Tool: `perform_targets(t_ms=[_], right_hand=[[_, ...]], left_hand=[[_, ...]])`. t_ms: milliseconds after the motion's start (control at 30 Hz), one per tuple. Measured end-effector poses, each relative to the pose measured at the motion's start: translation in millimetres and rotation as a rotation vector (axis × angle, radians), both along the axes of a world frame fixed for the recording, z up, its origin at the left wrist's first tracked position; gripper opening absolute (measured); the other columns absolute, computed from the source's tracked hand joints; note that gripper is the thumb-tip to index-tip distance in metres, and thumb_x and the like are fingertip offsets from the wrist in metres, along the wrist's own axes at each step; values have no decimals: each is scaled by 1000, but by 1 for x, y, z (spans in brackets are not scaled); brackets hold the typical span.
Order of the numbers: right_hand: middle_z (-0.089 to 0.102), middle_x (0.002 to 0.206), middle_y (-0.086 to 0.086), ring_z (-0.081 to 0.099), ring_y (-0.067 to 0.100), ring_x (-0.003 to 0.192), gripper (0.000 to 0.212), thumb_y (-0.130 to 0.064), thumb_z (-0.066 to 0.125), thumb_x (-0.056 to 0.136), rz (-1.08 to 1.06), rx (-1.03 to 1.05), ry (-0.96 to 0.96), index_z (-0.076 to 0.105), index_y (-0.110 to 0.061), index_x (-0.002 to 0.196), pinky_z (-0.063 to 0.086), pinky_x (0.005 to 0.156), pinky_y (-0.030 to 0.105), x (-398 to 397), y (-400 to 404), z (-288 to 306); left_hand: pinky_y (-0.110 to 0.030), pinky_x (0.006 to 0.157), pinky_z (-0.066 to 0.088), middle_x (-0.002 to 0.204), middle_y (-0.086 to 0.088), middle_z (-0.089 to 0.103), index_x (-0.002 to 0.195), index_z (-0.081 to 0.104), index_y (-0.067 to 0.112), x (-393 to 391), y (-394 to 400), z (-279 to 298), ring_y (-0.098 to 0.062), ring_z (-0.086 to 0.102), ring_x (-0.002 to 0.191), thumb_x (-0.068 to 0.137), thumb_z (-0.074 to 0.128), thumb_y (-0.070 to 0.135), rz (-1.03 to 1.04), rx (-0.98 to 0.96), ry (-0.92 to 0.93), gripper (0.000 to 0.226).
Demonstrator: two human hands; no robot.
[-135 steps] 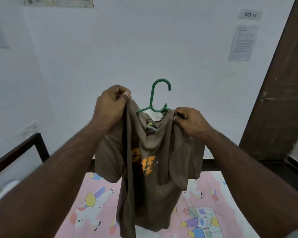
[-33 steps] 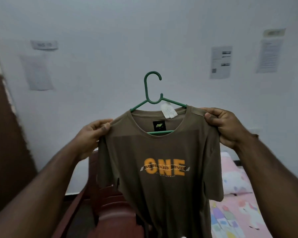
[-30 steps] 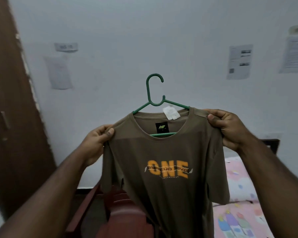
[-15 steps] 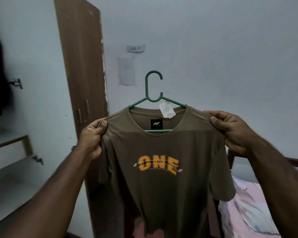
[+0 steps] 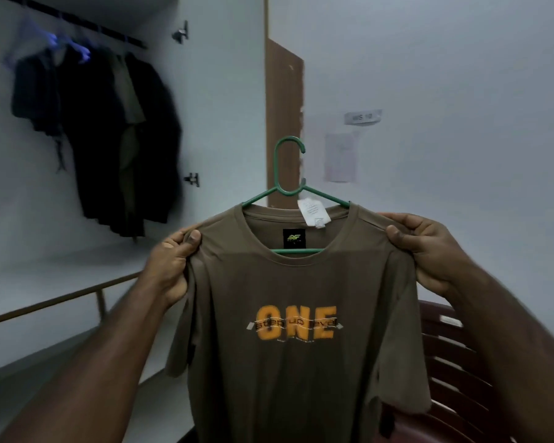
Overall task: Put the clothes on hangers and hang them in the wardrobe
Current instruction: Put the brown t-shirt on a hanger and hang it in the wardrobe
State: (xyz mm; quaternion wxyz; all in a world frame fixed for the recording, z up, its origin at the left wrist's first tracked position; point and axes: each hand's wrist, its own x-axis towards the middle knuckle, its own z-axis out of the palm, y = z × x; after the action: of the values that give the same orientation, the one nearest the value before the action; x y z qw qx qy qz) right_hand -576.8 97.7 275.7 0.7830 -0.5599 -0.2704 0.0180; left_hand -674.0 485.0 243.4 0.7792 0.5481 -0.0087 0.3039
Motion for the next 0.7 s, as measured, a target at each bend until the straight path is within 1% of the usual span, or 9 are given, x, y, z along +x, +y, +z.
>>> perform_targets(t_ms=[100,200,267,367,433,500,533,567,700], right_hand=[[74,105,14,73,20,90,35,-6,59,86,56,40,11,65,-1,120,61,75,30,12,40,3],[74,107,13,73,19,91,37,-8,59,84,119,54,16,65,-3,120,61,78,30,30,80,3],[75,104,11,73,18,89,32,-5,57,88,159,57,17,65,-4,120,61,78,29,43,103,2],[75,103,10,73,17,89,29,0,50,97,219,49,16,64,-4,121,61,80,29,64,136,3],[76,102,9,73,16,88,29,0,51,95,256,59,13,64,-4,121,60,80,29,76,159,7],[76,98,8,73,15,86,33,-4,57,87,295,77,6,65,-4,119,61,78,28,86,180,14],[76,98,9,73,16,86,36,-7,59,83,316,83,1,65,-5,118,61,79,28,89,191,17],[76,98,9,73,16,86,38,-7,60,80,338,89,-4,65,-4,117,61,80,29,92,201,21],[76,96,10,73,17,85,32,-5,60,81,436,123,-12,66,-3,112,61,79,28,101,245,39]], left_hand=[[-29,75,61,98,-8,76,112,68,9,-21,31,10,-17,72,87,100,52,14,14,-11,6,21],[-34,88,59,115,-10,73,120,65,9,-40,63,17,-19,71,104,102,48,32,21,-102,6,34],[-40,101,51,126,-10,69,124,65,9,-49,81,20,-22,65,118,102,46,41,39,-170,-11,43],[-43,107,46,131,-9,67,126,64,9,-55,102,25,-24,63,123,103,47,41,81,-190,-27,43],[-42,101,51,129,-7,68,128,64,11,-56,111,30,-22,65,117,102,51,32,121,-141,-19,36],[-35,84,60,115,-5,74,123,66,13,-54,120,35,-17,72,101,101,53,20,187,-85,-30,27],[-31,75,61,107,-3,75,118,67,13,-52,125,37,-14,73,93,101,52,15,222,-72,-42,23],[-29,70,61,102,-3,76,115,68,13,-51,132,39,-13,74,88,101,52,13,258,-66,-57,21],[-27,73,62,96,-1,76,108,71,15,-48,165,48,-10,73,84,101,51,13,365,-78,-109,21]])
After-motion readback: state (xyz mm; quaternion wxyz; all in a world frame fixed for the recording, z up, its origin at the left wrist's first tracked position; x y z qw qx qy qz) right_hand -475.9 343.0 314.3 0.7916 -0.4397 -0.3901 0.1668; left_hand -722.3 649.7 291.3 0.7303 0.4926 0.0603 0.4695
